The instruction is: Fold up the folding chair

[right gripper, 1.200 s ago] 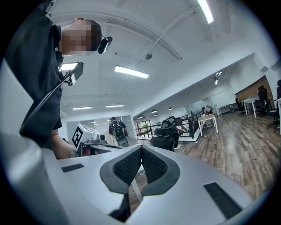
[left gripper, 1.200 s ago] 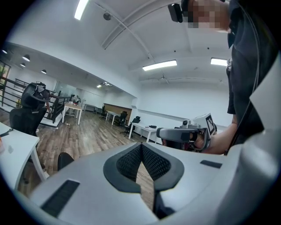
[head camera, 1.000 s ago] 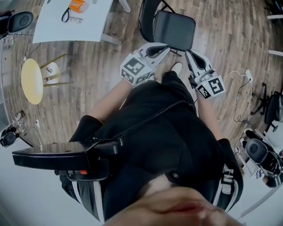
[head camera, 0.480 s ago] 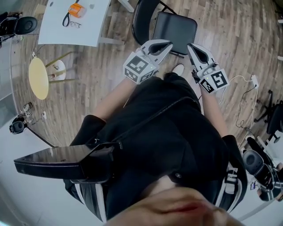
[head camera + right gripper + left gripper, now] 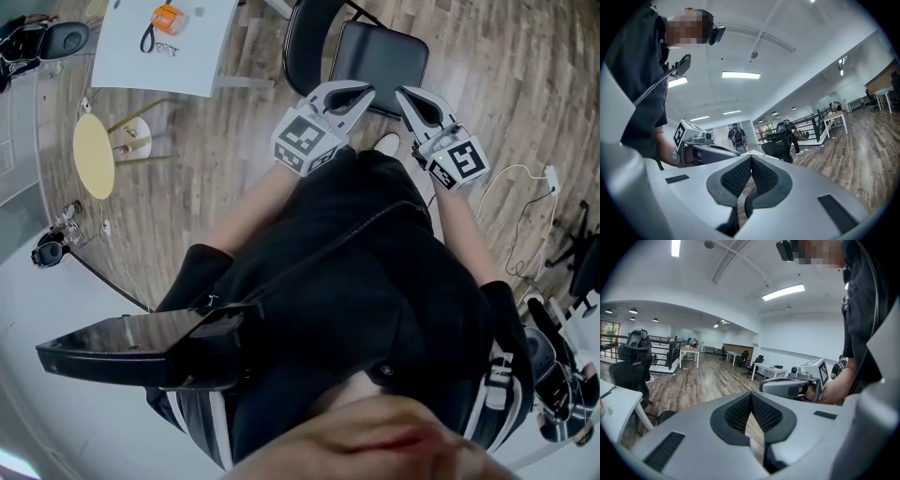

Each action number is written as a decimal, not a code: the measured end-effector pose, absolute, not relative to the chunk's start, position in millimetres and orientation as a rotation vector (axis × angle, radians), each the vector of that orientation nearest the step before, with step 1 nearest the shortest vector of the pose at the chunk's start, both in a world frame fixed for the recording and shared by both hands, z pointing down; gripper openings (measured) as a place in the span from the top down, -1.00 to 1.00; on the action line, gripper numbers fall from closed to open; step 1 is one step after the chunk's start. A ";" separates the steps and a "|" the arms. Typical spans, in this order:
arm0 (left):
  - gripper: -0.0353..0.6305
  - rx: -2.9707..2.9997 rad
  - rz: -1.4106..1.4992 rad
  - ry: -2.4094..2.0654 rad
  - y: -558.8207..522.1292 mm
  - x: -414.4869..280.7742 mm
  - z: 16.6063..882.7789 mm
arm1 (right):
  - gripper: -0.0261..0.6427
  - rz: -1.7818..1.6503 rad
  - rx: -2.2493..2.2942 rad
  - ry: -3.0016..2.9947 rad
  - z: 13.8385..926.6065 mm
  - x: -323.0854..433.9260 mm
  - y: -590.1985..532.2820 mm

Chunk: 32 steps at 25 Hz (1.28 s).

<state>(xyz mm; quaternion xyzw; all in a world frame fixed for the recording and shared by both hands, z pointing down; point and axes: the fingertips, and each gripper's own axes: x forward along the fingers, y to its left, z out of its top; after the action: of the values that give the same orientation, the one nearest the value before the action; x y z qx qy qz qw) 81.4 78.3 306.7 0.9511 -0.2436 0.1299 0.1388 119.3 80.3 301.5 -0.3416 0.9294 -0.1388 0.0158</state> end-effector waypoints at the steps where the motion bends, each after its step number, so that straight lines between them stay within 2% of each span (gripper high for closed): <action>1: 0.88 2.742 0.377 -0.700 75.1 78.5 308.1 | 0.89 -0.439 -1.063 2.890 303.2 115.6 77.3; 16: 0.88 2.670 0.380 -0.661 -24.1 -7.0 345.4 | 0.89 -0.486 -1.181 2.878 333.5 31.9 -7.2; 24: 0.87 2.401 0.619 -0.638 -78.9 -59.4 432.4 | 0.89 -0.528 -1.279 2.839 357.9 15.3 -38.3; 30: 0.40 2.168 0.810 -0.678 -104.0 -88.0 497.2 | 0.89 -0.648 -1.272 2.826 393.6 19.1 -36.7; 32: 0.32 2.111 0.839 -0.738 -119.4 -98.3 514.3 | 0.89 -0.673 -1.262 2.834 408.7 24.5 -37.2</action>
<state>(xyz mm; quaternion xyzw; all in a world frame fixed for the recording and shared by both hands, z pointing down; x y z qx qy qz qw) -98.3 -119.4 514.3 0.8218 -0.2872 0.3268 0.3679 24.5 -37.2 408.7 -0.3975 0.8927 -0.2118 -0.0166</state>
